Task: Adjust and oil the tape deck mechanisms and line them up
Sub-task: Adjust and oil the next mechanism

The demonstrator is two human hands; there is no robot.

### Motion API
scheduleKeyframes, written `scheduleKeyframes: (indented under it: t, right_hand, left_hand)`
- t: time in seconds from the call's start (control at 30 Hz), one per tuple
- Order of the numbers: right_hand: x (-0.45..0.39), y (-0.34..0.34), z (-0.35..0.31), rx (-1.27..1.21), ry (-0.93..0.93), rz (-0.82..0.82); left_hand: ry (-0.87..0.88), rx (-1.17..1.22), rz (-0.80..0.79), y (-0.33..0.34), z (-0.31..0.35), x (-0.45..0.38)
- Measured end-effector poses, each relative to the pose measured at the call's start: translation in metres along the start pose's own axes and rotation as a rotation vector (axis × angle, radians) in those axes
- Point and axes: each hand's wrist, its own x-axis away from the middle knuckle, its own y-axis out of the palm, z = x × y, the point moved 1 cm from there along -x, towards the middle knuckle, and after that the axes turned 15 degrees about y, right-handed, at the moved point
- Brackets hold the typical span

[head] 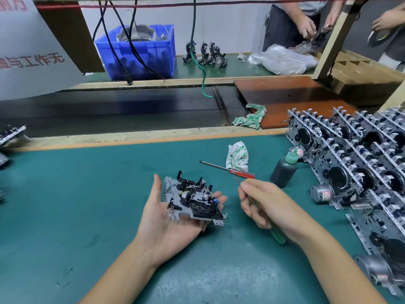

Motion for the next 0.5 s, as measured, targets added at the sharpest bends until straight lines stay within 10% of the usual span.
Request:
scheduleKeyframes:
  t: [0.23, 0.5]
  right_hand:
    - [-0.003, 0.002, 0.005, 0.813, -0.288, 0.584]
    - [0.007, 0.008, 0.004, 1.271, -0.623, 0.368]
  left_hand:
    - [0.0, -0.079, -0.067, -0.008, 0.003, -0.005]
    - [-0.193, -0.744, -0.29, -0.013, 0.015, -0.001]
